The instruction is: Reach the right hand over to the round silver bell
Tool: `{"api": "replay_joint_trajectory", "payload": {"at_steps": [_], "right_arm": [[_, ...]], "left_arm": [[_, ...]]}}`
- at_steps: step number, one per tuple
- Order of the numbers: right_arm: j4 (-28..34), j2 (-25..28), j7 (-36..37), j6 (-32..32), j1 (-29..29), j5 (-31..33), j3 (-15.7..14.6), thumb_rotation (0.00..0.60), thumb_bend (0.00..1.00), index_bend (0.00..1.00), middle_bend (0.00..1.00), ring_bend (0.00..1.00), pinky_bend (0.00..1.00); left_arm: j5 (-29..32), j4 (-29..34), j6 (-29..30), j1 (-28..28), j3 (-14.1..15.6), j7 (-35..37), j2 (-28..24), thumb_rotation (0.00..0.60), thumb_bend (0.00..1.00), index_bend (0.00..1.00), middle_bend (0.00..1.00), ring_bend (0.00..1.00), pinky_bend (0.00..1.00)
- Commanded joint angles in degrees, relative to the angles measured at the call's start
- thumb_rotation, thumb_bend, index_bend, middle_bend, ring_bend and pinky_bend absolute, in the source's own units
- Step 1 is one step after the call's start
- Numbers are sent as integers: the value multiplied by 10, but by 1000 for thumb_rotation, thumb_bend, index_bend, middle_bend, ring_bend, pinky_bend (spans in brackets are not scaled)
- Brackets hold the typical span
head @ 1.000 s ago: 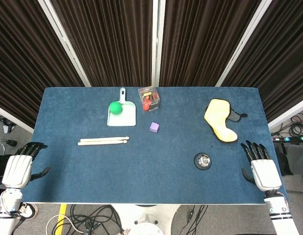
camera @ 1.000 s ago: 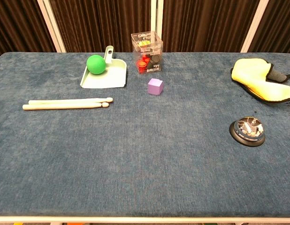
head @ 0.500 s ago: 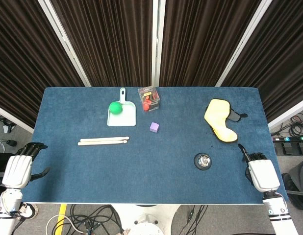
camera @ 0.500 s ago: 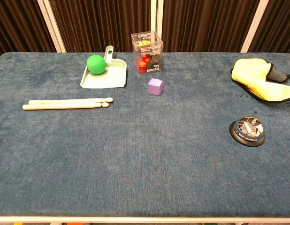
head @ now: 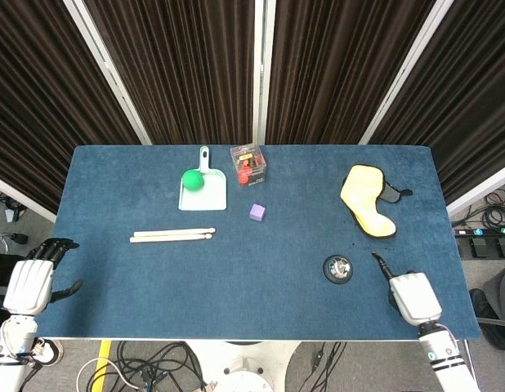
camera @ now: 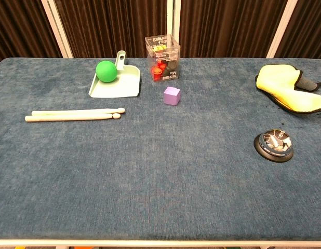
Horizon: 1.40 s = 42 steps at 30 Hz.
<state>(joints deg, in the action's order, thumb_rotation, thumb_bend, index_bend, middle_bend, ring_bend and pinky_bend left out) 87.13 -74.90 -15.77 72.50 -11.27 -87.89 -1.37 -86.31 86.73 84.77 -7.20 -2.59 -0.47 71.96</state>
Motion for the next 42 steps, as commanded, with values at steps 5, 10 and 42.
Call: {"api": "replay_joint_trajectory", "payload": {"at_steps": [5,10,42], "right_arm": [[-6,-36,-42,-42,-15,15,-10,600,1000,0,886,818,634],[-1,-44,-67,-51,-20,25,-9,600,1000,0,886,817,634],[-9,-70,-76,-60,-38,38,-7,600,1000,0,886,818,634]], "left_arm": [[1,2,2,2,0,0,-4,600,156,290,226,166,323],[4,-2,-1,4,2,3,-4,600,155,290,226,166,323],[10,-15,-10,3,2,11,0,600,156,290,226,166,323]]}}
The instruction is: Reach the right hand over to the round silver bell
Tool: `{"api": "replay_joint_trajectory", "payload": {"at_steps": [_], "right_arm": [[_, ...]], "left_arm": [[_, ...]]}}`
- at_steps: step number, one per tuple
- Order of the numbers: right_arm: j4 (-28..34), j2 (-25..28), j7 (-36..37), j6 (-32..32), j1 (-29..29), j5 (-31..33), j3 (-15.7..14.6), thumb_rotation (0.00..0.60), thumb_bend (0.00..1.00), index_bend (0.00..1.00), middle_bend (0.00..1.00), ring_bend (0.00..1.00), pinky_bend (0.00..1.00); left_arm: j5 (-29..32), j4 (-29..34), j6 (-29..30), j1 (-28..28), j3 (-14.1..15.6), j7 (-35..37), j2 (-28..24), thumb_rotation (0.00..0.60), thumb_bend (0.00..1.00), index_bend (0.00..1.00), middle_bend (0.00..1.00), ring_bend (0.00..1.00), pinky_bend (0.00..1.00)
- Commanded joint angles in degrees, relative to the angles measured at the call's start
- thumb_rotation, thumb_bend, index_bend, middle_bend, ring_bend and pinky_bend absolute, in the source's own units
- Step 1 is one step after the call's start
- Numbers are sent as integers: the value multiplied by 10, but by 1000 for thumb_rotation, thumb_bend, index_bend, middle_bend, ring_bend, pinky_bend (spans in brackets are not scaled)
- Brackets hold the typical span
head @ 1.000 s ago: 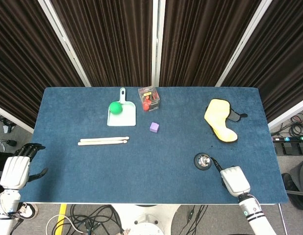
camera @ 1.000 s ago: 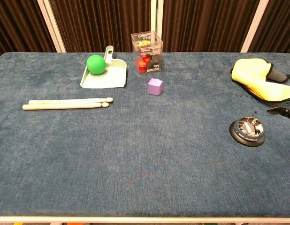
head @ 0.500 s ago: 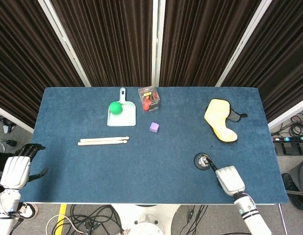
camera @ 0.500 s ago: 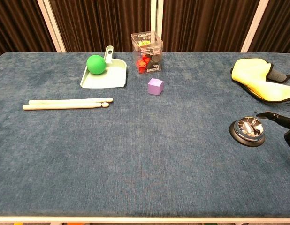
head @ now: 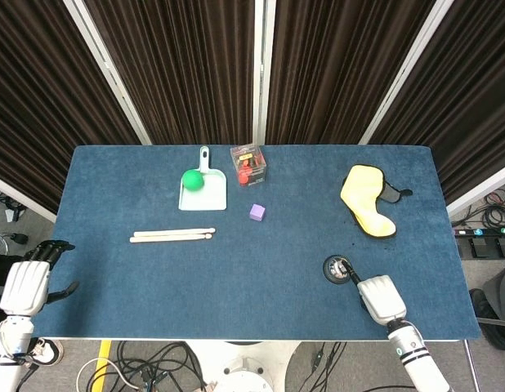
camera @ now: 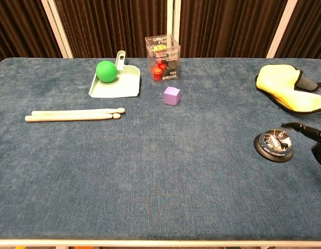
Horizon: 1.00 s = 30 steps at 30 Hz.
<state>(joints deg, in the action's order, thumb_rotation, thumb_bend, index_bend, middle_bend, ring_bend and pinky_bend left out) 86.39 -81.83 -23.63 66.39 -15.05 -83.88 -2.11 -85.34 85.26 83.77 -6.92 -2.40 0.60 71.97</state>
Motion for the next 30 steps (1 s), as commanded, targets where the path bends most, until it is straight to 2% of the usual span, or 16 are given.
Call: {"api": "replay_joint_trajectory", "payload": {"at_steps": [1,8,17,25,30], "right_arm": [[-4,-2,2,0,-1,-1,0,600,1000,0,886,817,634],[-11,-8,-17,-27,-2,23,-10,600,1000,0,886,818,634],[-4,-4,2,9,1,1,-2,600,1000,0,886,818,634],[-12,-7,-15,-20,0,26,-11,600,1000,0,886,817,634],[-7,-8,-21,-12,1,28,-8,600,1000,0,886,817,635]], "left_arm": [[0,0,0,0,0,0,0,600,156,290,226,166,323],[1,0,1,2,0,1,-1,600,156,290,226,166,323],[-2,1,2,1,0,-1,-1,600,156,290,226,165,323],[0,1,1,2,1,0,-1,600,156,290,226,166,323],[1,-1,-1,2,2,0,-1,600,155,289,226,166,323]]}}
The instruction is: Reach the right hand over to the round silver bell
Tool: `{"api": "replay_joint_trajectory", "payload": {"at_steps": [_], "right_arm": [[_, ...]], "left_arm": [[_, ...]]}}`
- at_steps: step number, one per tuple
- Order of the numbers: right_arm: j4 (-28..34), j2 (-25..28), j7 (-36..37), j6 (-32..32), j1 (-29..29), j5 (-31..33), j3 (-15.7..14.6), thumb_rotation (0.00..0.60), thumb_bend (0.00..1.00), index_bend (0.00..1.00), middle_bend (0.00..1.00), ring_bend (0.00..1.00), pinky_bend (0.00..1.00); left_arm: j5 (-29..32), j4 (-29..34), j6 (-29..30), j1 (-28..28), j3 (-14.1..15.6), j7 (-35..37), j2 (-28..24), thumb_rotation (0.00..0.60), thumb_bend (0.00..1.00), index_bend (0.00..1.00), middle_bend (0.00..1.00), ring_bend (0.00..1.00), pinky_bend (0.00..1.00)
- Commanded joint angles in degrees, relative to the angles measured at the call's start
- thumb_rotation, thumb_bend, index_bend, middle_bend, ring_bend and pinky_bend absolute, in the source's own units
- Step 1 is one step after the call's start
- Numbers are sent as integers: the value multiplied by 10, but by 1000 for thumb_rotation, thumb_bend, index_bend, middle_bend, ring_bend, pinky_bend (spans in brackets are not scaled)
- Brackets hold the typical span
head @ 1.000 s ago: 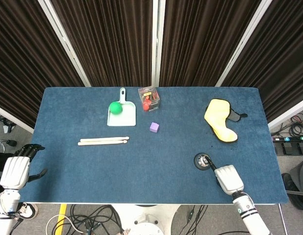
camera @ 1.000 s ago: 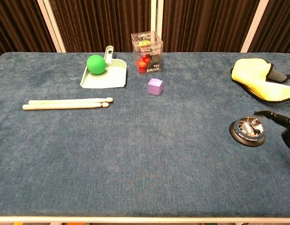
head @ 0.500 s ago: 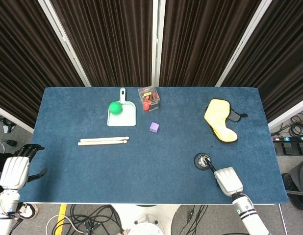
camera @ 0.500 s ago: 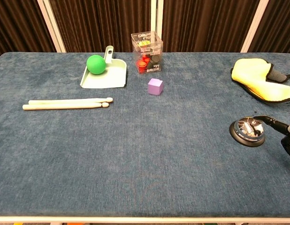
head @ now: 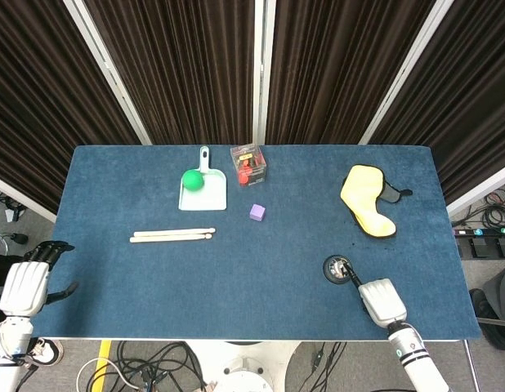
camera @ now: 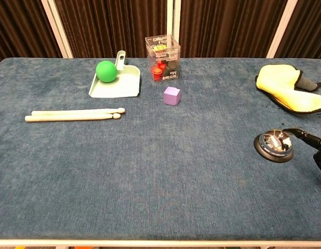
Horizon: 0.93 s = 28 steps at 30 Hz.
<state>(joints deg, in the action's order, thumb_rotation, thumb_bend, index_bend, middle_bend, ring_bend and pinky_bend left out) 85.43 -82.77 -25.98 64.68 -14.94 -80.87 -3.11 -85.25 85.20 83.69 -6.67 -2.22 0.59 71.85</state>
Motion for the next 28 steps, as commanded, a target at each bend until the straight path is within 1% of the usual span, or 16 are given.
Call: {"api": "replay_joint_trajectory", "payload": {"at_steps": [1,4,7,10,11,12,13,14,15,16,17,18,19,20,24,28], "right_arm": [[5,3,5,8,0,-5,3,600,1000,0,886,817,634],[15,10,27,38,1,-27,12,600,1000,0,886,818,634],[25,25,67,94,4,-64,31,600,1000,0,884,818,634],[21,34,99,141,10,-84,49,600,1000,0,880,818,635],[17,37,111,159,13,-87,57,600,1000,0,860,804,634],[12,38,120,172,16,-87,64,600,1000,0,810,759,620],[6,39,129,179,18,-88,66,600,977,0,727,658,572],[3,48,136,174,20,-81,66,600,873,0,579,463,453],[5,60,126,160,22,-66,64,600,761,0,456,312,337],[17,77,103,139,23,-41,63,600,526,0,250,104,142],[30,86,90,128,23,-26,64,600,358,0,107,14,35],[42,95,82,117,24,-8,65,600,275,0,39,0,2],[59,106,78,104,25,11,65,600,227,0,6,0,0],[70,113,74,96,26,23,65,600,205,0,0,0,0],[84,121,52,96,29,37,64,600,206,0,0,0,0],[76,110,62,104,31,29,64,600,217,0,0,0,0]], "left_arm": [[0,0,0,0,0,0,0,600,156,289,226,166,323],[-1,1,1,-1,-1,-1,0,600,156,290,226,166,323],[-2,3,1,-1,-1,-3,0,600,156,290,226,166,323],[-3,4,2,-1,-1,-4,-1,600,156,289,226,166,323],[-3,5,2,-1,0,-4,0,600,156,290,226,166,323],[-4,5,2,-1,0,-5,0,600,156,290,226,166,323],[-4,5,3,-1,0,-6,0,600,156,290,226,166,323],[-5,6,3,-1,0,-7,0,600,156,290,226,166,323],[-6,6,3,-1,0,-8,1,600,156,290,226,166,323],[-7,7,4,-2,0,-9,1,600,156,290,226,166,323],[-8,7,4,-2,0,-10,1,600,156,290,226,165,323],[-8,8,4,-2,0,-11,1,600,156,290,226,165,323],[-8,11,3,-3,-1,-13,1,600,156,290,226,165,323],[-8,13,2,-3,-1,-14,0,600,156,290,226,166,323],[-11,26,1,-7,-2,-25,-8,600,156,289,226,166,323],[-12,34,2,-8,-3,-30,-17,600,156,286,226,165,323]]}}
